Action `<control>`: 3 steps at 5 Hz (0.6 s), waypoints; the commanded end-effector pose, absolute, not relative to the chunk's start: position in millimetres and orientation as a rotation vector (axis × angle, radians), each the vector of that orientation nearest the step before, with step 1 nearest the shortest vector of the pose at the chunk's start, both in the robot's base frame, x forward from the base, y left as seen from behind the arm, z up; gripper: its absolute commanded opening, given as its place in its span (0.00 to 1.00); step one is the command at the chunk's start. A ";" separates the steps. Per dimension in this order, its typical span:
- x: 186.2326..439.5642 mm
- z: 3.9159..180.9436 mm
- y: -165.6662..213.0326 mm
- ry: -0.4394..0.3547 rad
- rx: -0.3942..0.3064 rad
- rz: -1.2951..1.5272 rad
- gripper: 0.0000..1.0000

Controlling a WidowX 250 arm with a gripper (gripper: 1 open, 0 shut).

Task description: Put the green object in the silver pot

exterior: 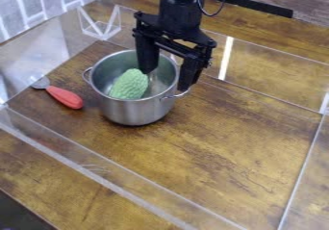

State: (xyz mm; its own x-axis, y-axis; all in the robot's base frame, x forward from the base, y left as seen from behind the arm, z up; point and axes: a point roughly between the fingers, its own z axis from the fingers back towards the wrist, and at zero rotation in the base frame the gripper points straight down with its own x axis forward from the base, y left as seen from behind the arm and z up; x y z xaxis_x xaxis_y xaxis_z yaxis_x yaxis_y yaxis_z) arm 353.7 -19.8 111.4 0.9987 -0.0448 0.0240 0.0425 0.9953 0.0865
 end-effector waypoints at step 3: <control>375.4 126.4 -19.0 -0.098 0.101 0.042 1.00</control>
State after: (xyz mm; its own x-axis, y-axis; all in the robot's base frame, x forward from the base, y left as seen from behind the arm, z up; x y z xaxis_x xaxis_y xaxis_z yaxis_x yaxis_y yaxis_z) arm 369.0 -14.2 102.5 0.9987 0.0447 0.0232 -0.0469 0.9934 0.1048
